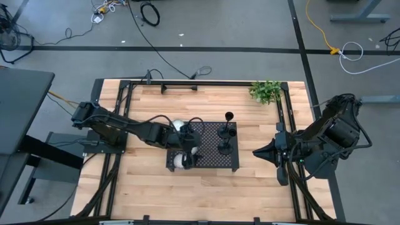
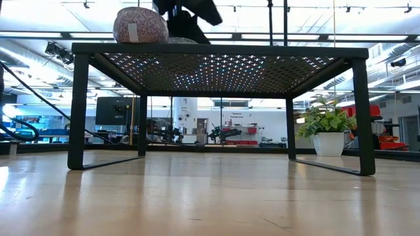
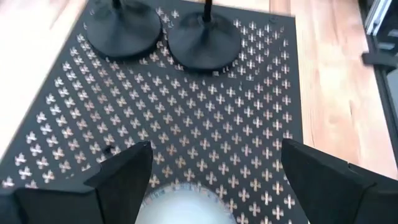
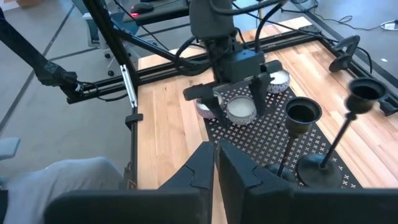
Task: Pick & Place candle stick holders
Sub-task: Put the blue patterned scented candle on the shelf aligned with the other scented candles
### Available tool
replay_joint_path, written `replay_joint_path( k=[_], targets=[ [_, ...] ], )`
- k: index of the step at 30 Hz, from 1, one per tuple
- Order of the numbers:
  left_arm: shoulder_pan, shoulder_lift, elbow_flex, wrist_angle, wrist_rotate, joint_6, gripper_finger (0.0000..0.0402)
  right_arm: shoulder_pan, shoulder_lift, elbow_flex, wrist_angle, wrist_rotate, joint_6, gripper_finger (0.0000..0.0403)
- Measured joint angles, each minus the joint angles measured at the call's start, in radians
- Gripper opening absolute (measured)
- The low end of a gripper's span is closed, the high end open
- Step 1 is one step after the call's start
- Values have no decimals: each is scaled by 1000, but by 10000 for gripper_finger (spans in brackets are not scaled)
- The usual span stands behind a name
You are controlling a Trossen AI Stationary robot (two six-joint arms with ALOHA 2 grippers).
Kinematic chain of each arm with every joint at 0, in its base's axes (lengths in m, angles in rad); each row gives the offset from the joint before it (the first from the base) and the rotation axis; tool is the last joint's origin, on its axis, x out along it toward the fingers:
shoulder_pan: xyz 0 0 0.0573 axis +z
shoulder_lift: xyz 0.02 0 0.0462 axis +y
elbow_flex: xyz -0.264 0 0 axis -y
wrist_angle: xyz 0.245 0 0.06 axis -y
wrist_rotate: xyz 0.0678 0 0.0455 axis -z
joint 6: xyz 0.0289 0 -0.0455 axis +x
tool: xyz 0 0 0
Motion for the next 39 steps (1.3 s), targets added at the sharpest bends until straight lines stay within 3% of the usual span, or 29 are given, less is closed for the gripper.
replay_joint_path(
  k=[14,29,39],
  targets=[
    [27,27,0,1,7,-1,353,0,1,0,3,0,1,20],
    [35,27,0,-169,-24,-55,353,0,1,0,6,-9,3,20],
    [37,23,0,-173,-30,-79,353,0,1,0,4,-9,2,20]
  ],
)
